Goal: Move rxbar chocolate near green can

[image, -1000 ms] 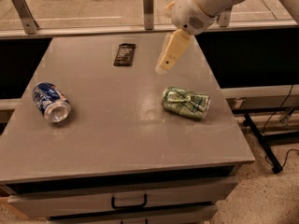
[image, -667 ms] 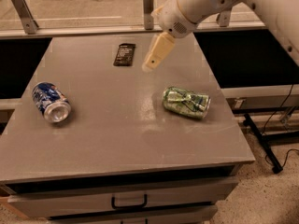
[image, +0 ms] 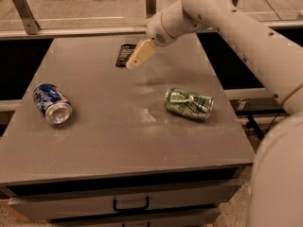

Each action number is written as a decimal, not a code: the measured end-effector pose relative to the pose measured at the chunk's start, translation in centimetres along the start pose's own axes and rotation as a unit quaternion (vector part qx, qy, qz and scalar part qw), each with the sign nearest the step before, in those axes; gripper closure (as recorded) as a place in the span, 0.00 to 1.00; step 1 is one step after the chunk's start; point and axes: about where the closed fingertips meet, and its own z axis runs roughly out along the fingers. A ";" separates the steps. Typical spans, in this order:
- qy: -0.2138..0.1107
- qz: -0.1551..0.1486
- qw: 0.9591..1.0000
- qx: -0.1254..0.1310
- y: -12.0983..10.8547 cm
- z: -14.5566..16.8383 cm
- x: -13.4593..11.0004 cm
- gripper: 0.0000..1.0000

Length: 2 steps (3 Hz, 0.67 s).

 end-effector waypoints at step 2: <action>-0.019 0.076 0.997 0.000 -2.7 7.4 1.4 0.00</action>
Offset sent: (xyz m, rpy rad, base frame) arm 0.0881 0.0410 -0.0660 0.1553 0.1337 -0.1297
